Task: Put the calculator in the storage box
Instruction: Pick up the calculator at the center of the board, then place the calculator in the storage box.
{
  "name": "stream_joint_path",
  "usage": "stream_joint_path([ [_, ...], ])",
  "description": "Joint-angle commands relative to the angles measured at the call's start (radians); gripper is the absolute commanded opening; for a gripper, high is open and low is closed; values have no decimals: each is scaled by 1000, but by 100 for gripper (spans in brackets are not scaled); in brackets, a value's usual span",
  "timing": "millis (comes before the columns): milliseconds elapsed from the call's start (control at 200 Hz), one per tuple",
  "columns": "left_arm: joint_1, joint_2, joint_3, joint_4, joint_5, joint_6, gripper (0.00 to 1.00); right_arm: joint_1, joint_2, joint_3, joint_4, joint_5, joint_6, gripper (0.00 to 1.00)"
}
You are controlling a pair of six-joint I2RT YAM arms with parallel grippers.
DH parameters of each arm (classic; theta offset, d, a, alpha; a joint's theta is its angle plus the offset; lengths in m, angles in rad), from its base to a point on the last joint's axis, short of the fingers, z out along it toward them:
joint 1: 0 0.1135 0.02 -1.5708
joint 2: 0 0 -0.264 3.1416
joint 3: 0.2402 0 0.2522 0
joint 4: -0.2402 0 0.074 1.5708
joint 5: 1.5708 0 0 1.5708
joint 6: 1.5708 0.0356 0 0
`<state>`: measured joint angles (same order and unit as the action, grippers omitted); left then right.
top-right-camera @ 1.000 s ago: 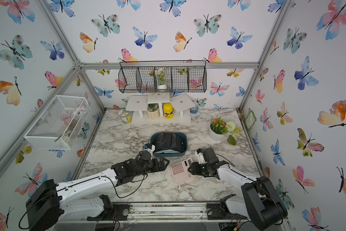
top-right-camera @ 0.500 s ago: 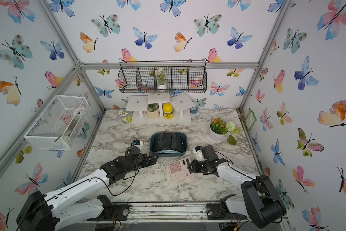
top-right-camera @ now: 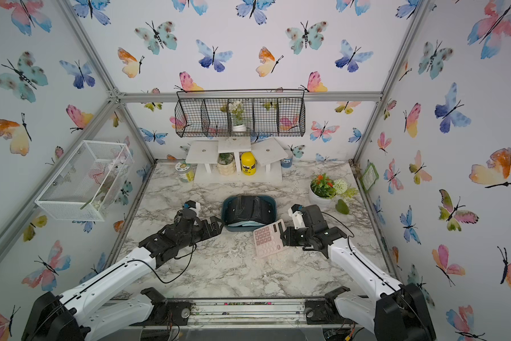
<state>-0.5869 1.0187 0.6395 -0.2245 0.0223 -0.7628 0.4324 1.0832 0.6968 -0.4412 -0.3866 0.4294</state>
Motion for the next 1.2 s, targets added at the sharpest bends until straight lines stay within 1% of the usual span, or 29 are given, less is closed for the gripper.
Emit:
stream_joint_path([
  [0,10,-34,-5,-29,38,18,100,-1,-59,66,-126,80,-20,2],
  [230,10,-66,-16,-30,61,8,99,-1,-119,237,-275,176,-34,2],
  [450,8,-87,-20,-41,78,7,99,-1,-102,379,-352,231,-39,2],
  [611,2,-109,-23,-41,80,7,99,-1,-42,469,-408,302,-38,2],
  [736,-2,-118,-26,-41,77,8,98,-1,11,533,-426,320,-38,2],
  [831,-4,-123,-27,-41,72,13,99,10,81,600,-457,349,-38,2],
  [1011,-4,-129,-32,-41,73,14,99,65,203,713,-510,445,-25,2],
  [1196,-5,-142,-37,-38,73,19,99,156,330,821,-572,591,-5,2],
])
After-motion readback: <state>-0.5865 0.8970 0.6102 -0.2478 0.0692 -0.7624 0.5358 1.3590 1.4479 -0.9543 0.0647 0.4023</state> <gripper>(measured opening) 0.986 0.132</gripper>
